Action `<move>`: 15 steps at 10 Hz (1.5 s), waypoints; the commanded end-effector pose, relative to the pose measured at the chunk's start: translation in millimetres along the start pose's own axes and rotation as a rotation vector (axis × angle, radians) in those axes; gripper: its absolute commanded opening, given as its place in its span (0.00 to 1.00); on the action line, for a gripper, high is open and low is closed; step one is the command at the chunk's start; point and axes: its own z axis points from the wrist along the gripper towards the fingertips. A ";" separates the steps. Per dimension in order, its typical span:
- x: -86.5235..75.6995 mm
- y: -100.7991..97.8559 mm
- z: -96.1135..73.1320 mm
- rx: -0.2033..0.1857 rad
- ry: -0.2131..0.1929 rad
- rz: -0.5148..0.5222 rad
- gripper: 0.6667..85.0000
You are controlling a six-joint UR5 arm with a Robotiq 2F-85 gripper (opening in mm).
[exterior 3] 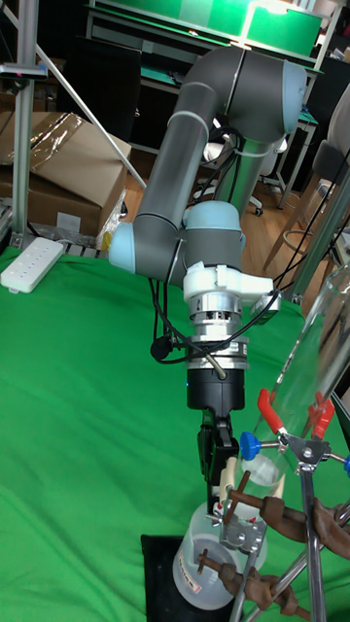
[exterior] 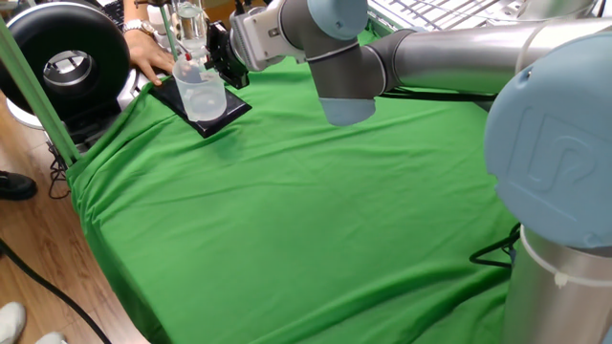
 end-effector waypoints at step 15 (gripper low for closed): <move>11.8 19.3 -13.0 -0.083 0.015 0.068 0.01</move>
